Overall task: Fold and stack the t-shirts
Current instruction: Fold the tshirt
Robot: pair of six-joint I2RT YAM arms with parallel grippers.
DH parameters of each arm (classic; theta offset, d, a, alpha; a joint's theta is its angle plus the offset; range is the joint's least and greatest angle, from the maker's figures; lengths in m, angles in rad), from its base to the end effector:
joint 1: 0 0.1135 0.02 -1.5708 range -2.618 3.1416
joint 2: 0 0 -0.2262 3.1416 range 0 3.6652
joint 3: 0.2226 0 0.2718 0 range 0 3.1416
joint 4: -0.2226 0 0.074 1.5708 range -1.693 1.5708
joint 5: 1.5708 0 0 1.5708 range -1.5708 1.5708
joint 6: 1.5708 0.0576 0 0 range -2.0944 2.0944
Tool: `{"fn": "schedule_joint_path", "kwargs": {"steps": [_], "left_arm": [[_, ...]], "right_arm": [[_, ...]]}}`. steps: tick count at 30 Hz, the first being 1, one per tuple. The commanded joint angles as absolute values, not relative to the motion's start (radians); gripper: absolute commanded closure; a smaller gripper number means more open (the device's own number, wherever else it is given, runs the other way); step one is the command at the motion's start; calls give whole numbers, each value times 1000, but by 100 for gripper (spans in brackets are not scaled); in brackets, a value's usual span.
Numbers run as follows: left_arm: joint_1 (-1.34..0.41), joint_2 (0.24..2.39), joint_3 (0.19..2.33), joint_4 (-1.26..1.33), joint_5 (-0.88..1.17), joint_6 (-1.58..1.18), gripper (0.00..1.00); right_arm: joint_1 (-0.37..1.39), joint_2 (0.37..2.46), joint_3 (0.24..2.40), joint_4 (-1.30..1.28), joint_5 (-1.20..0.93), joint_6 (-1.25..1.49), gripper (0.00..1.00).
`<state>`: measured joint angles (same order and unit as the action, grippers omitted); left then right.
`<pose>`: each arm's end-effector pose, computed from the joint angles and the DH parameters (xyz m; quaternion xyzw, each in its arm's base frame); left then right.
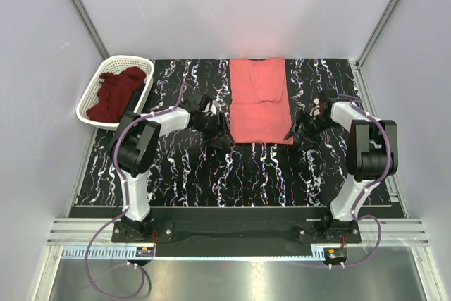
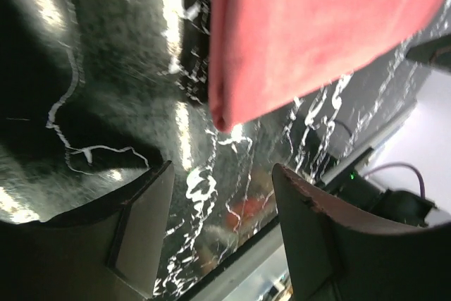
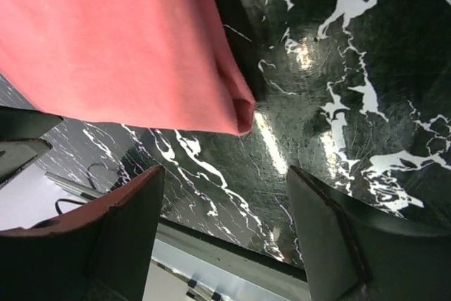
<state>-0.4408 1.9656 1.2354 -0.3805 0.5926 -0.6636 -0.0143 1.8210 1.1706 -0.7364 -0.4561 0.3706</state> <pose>0.3468 -0.1992 0.0811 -0.0374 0.9329 -0.3564 0.0365 0.3466 0.0204 0.0963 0.1651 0.9561 0.2374 0.0482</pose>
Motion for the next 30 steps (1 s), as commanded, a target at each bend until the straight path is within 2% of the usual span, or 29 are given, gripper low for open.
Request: {"fn": "schedule_joint_path", "kwargs": {"steps": [1,6,13,23,30], "left_arm": [[-439,1966,1250,-330,502,-715,37],[-439,1996,1273,-344,477,-745,36],[-439,2034,1310,-360,459,-782,43],[-457,2063,1299,-383,446,-813,44],[-472,2085,1296,-371,446,-850,49]], "right_arm": [[-23,1808,1155,-666,-514,379,24],[-25,1853,1146,-609,-528,414,28],[-43,1896,1146,-566,-503,440,34],[-61,1921,1146,-551,-508,443,35],[-63,1914,1135,-549,-508,442,35]]}}
